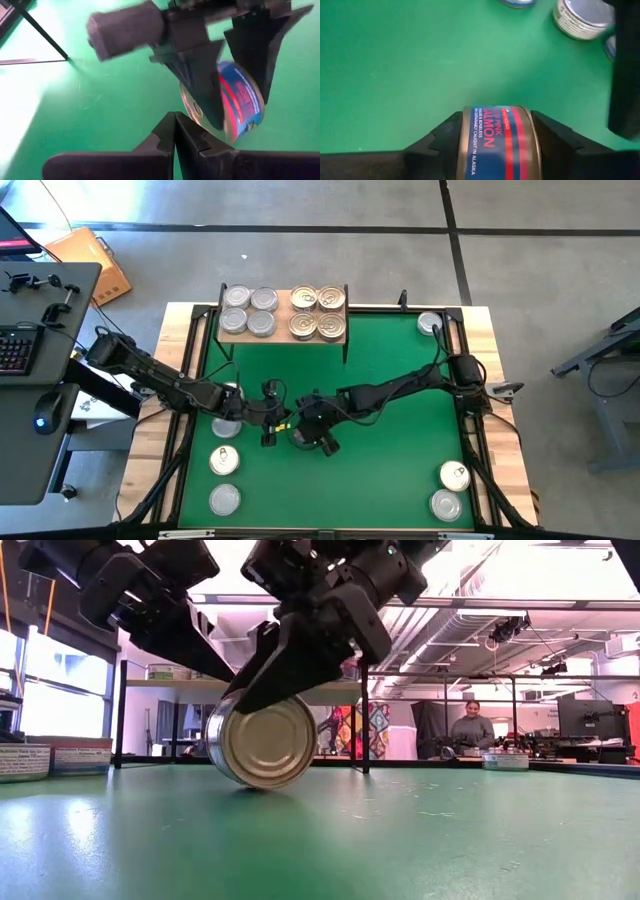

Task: Stack canned seafood by type on shelf
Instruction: Stack the blue-pink tuna can on top of the other blue-pink tuna can on the shelf

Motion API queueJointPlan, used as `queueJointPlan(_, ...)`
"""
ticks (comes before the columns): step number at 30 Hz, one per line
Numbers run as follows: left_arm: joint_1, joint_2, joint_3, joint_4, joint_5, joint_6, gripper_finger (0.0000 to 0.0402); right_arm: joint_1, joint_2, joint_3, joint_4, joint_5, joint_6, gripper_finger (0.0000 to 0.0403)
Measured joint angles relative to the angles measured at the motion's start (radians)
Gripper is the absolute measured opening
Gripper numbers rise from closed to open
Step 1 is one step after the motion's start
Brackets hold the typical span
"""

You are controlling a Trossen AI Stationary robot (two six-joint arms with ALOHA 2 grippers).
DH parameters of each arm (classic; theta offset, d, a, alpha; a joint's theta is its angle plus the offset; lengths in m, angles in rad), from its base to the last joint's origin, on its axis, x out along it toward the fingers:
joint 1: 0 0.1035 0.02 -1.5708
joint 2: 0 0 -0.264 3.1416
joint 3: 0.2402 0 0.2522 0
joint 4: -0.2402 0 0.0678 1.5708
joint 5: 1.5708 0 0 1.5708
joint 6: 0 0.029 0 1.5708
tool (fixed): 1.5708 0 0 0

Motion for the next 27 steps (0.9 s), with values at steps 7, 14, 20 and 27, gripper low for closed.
queueJointPlan(7,-0.117,-0.056,0.0,-0.13,-0.216,-0.062,0.0,-0.007,-0.179,0.011,-0.114,0.196,0.018,0.0184)
queueJointPlan(14,-0.202,-0.066,-0.019,-0.172,-0.419,-0.117,0.0,-0.117,-0.404,0.014,-0.02,0.592,-0.274,0.0184)
queueJointPlan(20,-0.213,-0.065,-0.059,-0.126,-0.468,-0.142,0.0,-0.348,-0.406,0.009,0.015,0.556,-0.427,0.0184)
queueJointPlan(27,-0.213,-0.065,-0.092,-0.064,-0.469,-0.143,0.0,-0.511,-0.33,0.009,0.085,0.475,-0.483,0.0184)
